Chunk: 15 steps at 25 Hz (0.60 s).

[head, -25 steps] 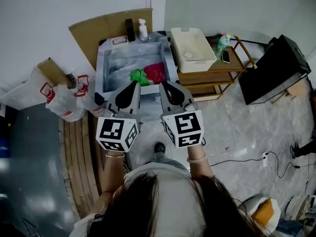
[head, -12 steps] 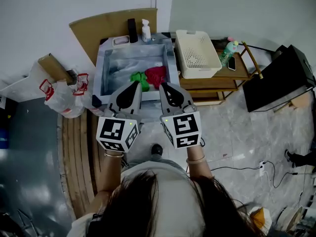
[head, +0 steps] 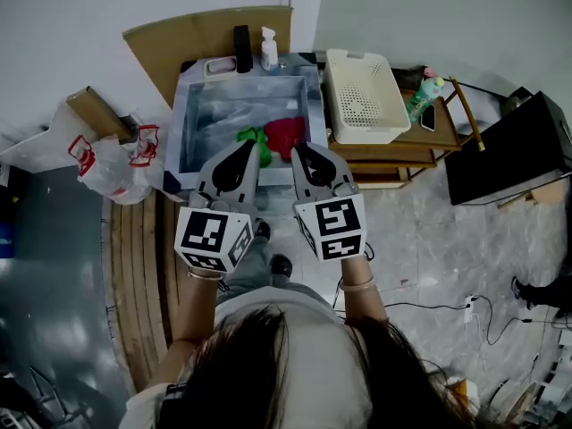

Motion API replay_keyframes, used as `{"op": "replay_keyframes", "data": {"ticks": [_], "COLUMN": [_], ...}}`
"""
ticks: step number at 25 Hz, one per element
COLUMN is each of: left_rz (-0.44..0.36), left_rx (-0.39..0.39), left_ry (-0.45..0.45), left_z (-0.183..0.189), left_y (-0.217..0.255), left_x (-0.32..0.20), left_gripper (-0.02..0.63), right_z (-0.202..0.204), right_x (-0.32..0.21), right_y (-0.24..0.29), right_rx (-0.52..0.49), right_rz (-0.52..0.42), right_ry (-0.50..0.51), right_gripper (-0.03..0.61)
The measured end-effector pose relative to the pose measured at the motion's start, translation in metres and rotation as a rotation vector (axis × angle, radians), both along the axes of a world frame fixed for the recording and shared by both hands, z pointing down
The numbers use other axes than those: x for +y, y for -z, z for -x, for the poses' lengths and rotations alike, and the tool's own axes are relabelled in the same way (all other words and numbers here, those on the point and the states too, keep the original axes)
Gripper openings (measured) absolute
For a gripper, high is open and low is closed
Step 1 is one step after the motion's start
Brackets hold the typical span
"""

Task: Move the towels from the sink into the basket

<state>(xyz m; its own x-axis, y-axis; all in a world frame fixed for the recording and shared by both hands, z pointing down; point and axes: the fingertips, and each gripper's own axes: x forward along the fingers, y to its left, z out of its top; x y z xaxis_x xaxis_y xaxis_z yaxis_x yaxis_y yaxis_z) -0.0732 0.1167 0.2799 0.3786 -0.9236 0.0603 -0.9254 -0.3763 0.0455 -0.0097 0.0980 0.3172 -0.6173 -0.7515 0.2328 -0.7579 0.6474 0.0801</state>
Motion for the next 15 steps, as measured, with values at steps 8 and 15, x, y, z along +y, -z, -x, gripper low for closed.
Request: {"op": "replay_keyframes", "data": {"ticks": [8,15], "left_rz": [0.026,0.047], "left_rx": [0.012,0.011], "left_ry": [-0.009,-0.024], "left_z": [0.013,0.027], "left_y": [-0.016,-0.031], "left_x": [-0.040,-0.082], "left_gripper": [0.009,0.009], "right_z": [0.014,0.032], "right_x": [-0.039,-0.078], "right_y": [-0.030,-0.063], "right_rx": [0.050,0.099], "right_rz": [0.056,0.126], "right_ry": [0.000,-0.003], "right_gripper": [0.026,0.067]}}
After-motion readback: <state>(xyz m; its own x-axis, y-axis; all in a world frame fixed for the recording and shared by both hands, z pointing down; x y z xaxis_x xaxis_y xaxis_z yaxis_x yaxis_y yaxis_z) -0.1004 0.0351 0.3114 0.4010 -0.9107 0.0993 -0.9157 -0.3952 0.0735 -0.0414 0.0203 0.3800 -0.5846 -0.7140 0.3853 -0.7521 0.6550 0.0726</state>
